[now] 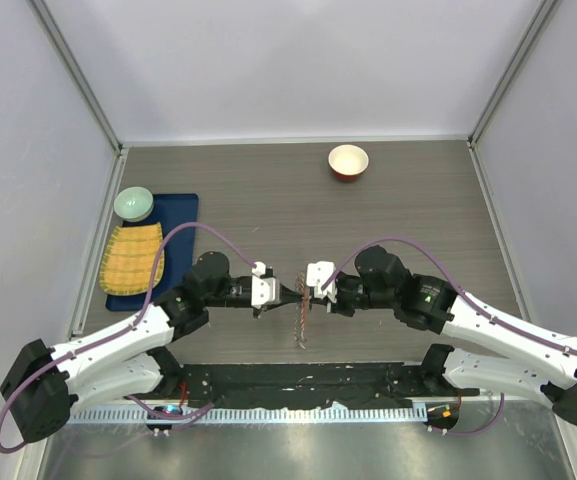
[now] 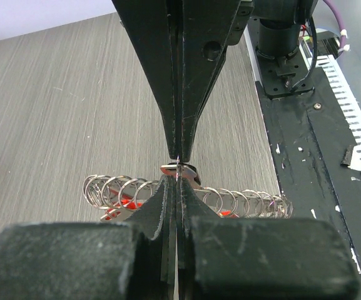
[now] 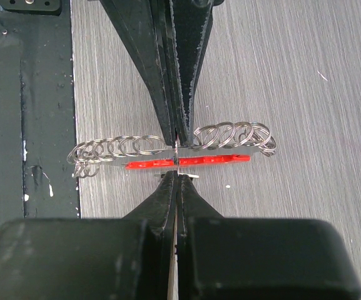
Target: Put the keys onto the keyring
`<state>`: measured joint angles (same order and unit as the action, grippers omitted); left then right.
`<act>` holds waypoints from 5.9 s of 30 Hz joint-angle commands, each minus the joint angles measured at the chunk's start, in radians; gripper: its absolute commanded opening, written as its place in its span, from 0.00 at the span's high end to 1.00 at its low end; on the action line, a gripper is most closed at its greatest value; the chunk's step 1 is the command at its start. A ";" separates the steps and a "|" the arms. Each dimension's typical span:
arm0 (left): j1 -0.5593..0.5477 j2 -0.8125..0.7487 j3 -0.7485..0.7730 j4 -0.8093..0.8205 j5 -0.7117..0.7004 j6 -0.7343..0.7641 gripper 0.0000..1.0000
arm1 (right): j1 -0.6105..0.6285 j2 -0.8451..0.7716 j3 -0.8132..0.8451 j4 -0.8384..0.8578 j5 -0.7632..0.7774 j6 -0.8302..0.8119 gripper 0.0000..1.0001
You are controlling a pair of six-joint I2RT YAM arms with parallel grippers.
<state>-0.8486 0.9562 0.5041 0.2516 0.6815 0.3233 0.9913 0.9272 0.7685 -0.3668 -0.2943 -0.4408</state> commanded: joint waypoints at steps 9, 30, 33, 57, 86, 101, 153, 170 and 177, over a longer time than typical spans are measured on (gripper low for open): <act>-0.001 -0.004 0.047 0.037 -0.010 -0.013 1.00 | 0.009 -0.036 0.002 0.040 0.029 -0.007 0.99; -0.001 0.007 0.050 0.032 -0.023 -0.017 1.00 | 0.017 -0.048 0.000 0.029 0.066 -0.007 0.99; -0.003 0.010 0.050 0.032 -0.025 -0.017 1.00 | 0.018 -0.054 -0.001 0.032 0.060 -0.007 0.99; -0.001 0.012 0.050 0.040 -0.016 -0.021 1.00 | 0.020 -0.027 0.002 0.026 0.050 -0.007 0.99; -0.001 0.013 0.050 0.048 0.012 -0.024 1.00 | 0.023 -0.013 0.003 0.031 0.046 -0.010 0.99; -0.001 0.022 0.053 0.052 0.026 -0.030 1.00 | 0.023 -0.008 0.005 0.029 0.029 -0.015 0.99; -0.001 0.026 0.051 0.043 0.003 -0.032 1.00 | 0.032 -0.025 0.003 0.016 0.035 -0.012 0.99; -0.001 0.030 0.051 0.040 0.003 -0.027 1.00 | 0.032 -0.025 0.003 0.016 0.067 -0.006 0.99; -0.001 0.030 0.051 0.040 0.000 -0.027 1.00 | 0.033 -0.042 0.002 0.008 0.069 -0.001 0.99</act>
<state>-0.8486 0.9886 0.5068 0.2493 0.6815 0.2951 1.0187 0.9092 0.7589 -0.3756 -0.2348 -0.4427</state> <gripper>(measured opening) 0.011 0.037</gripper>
